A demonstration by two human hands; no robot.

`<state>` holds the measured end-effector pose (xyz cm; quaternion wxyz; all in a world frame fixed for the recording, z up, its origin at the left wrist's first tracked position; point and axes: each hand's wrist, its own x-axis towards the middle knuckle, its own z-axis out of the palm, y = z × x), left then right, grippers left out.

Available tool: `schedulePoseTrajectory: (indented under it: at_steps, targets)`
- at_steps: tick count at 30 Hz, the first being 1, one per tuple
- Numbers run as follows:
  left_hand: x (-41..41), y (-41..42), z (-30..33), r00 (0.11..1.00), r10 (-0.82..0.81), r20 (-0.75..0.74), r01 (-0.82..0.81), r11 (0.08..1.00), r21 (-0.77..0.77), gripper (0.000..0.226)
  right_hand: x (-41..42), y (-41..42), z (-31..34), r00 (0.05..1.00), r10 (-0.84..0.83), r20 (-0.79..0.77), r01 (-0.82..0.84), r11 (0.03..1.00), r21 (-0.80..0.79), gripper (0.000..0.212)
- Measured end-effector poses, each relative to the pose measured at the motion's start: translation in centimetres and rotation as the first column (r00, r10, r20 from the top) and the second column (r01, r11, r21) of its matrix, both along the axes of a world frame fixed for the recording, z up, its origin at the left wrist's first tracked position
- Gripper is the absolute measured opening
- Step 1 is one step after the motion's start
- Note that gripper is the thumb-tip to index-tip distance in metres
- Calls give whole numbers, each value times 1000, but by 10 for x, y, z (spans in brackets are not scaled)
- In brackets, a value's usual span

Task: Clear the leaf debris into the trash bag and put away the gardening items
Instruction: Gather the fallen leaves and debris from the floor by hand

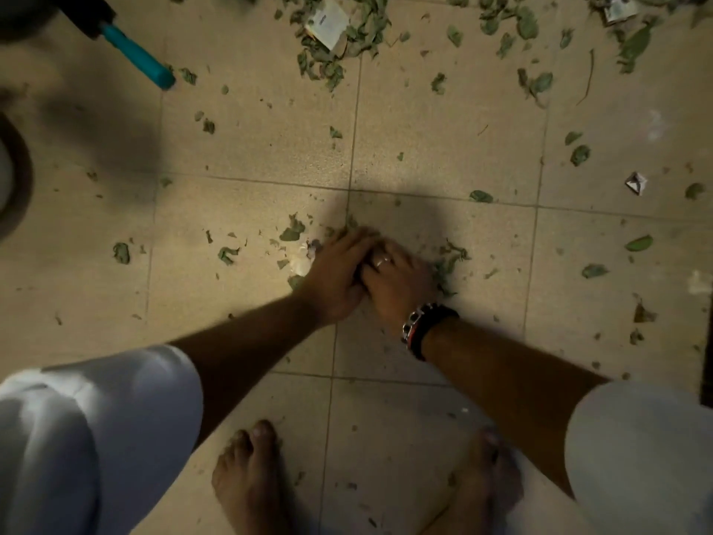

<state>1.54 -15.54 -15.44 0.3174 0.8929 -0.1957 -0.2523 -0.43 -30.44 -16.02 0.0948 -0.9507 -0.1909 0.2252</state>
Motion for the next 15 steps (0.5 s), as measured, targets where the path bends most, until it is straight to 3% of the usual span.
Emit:
schedulePoseTrajectory:
  at_steps: [2, 4, 6, 8, 10, 12, 13, 15]
  targets:
    - [-11, 16, 11, 996, 89, 12, -89, 995, -41, 56, -15, -13, 5, 1000, -7, 3, 6, 995, 99, 52]
    - [-5, 48, 17, 974, 179, 142, -181, 983, 1, 45, -6, -39, 6, 989, -145, 12, 140, 968, 210, 64]
    - [17, 92, 7, 926, 244, 288, -301, 938, 171, 42, 23, -64, 6, 932, -358, 51, 345, 922, 174, 64]
    - [48, 128, -5, 860, 417, 295, -510, 734, 449, 56, 61, -88, 5, 845, -523, 111, 527, 850, -14, 64]
    - [66, 142, -4, 655, 736, 170, -668, 458, 587, 68, 90, -104, 7, 745, -667, 6, 661, 737, -138, 73]
    - [61, 132, 0, 457, 886, 76, -716, 316, 622, 73, 99, -104, -3, 625, -767, -145, 742, 642, -195, 82]
    - [51, 117, -2, 434, 900, 44, -712, 313, 629, 77, 96, -94, -8, 635, -757, -152, 725, 652, -222, 84]
    - [19, 81, -7, 571, 821, 6, -674, 464, 574, 82, 70, -58, -13, 775, -623, -108, 590, 774, -231, 81]
